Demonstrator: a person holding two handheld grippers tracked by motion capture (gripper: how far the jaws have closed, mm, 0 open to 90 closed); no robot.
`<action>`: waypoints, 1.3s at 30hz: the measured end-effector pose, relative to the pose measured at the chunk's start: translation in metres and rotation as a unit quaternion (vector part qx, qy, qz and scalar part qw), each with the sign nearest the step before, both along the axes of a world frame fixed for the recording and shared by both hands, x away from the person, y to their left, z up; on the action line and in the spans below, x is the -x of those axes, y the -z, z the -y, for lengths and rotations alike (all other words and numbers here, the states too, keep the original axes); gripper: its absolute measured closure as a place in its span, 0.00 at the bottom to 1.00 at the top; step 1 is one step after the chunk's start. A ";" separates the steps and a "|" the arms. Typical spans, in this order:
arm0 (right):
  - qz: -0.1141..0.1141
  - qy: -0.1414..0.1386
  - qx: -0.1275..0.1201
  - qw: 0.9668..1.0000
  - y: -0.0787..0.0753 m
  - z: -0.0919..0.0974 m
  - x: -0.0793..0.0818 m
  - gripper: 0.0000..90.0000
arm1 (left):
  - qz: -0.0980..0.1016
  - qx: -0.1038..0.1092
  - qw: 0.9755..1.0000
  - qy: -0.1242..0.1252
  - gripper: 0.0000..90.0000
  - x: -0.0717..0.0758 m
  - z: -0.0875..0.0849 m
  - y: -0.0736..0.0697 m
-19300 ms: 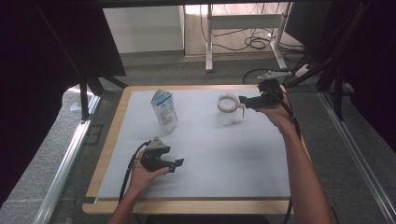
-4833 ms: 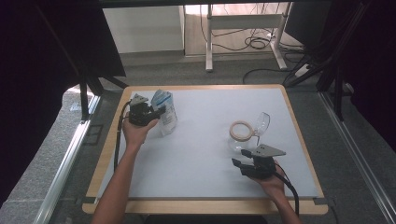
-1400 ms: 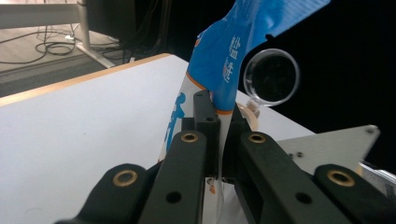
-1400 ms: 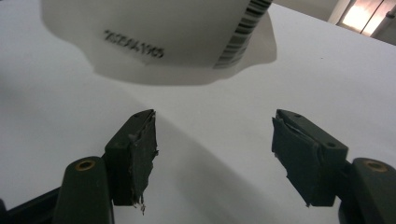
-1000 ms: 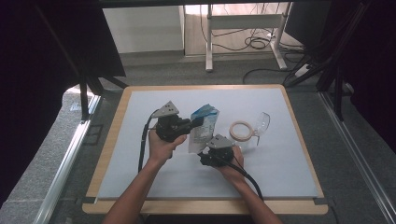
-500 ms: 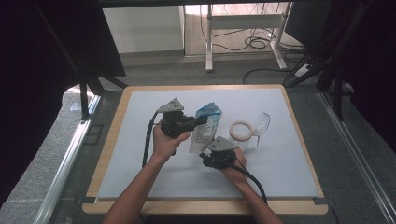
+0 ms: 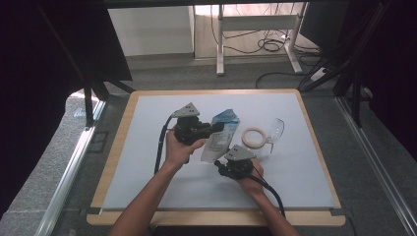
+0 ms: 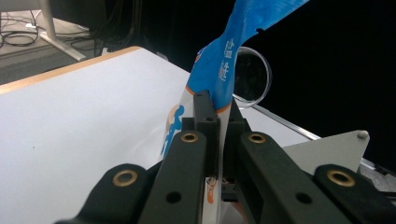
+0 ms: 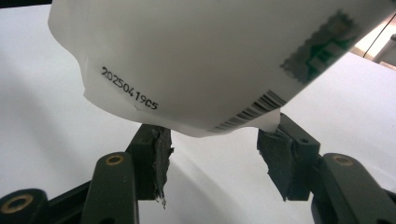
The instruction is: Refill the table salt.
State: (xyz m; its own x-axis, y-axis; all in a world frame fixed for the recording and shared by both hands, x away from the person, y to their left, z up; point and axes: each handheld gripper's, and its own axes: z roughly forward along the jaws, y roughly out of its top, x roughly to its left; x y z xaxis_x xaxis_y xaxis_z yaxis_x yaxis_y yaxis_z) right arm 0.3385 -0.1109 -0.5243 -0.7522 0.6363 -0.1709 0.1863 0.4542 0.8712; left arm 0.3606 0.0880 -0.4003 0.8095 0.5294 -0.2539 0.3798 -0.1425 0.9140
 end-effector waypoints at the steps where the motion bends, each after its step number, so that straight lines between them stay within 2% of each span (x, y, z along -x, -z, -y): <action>1: -0.001 0.001 0.000 1.000 0.000 0.000 0.000 0.51 | 0.000 0.001 1.000 0.001 1.00 0.000 0.000 0.000; 3: 0.000 0.003 -0.001 1.000 0.000 0.001 0.000 0.50 | 0.000 0.002 1.000 0.002 1.00 0.001 0.000 0.000; 7: -0.007 0.024 0.010 1.000 0.002 0.002 -0.004 0.37 | 0.009 0.008 1.000 0.004 1.00 0.006 -0.003 -0.005; 10: -0.014 0.036 0.002 0.999 0.003 0.003 -0.006 0.35 | 0.012 0.010 1.000 0.005 1.00 0.010 -0.004 -0.008; 13: -0.008 0.038 -0.011 0.999 0.000 0.001 -0.006 0.35 | 0.006 0.016 1.000 0.012 1.00 0.010 -0.005 -0.007; 15: -0.003 0.035 -0.012 0.999 -0.002 -0.001 -0.006 0.35 | 0.006 0.015 1.000 0.014 1.00 0.010 -0.003 -0.007; 17: 0.006 0.021 -0.015 1.000 -0.005 -0.002 -0.005 0.38 | 0.007 0.010 1.000 0.014 1.00 0.010 -0.001 -0.006; 19: 0.018 0.009 -0.007 1.000 -0.006 -0.003 -0.003 0.45 | 0.006 0.011 1.000 0.012 1.00 0.008 0.000 -0.005; 21: 0.016 -0.005 -0.009 1.000 -0.005 -0.003 -0.001 0.51 | 0.003 0.012 1.000 0.011 1.00 0.005 0.001 -0.004; 23: 0.013 -0.009 -0.011 1.000 -0.004 -0.002 0.000 0.52 | 0.000 0.012 1.000 0.011 1.00 0.003 0.001 -0.002; 25: 0.001 -0.012 -0.022 1.000 -0.003 0.001 0.000 0.53 | -0.003 0.010 1.000 0.010 1.00 0.000 0.003 -0.001; 29: -0.017 -0.011 -0.024 1.000 -0.002 0.007 0.001 0.54 | -0.011 0.010 1.000 0.011 1.00 -0.008 0.007 0.002; 39: -0.043 -0.004 -0.038 0.998 -0.001 0.010 0.004 0.55 | -0.022 -0.001 1.000 0.016 1.00 -0.021 0.016 0.003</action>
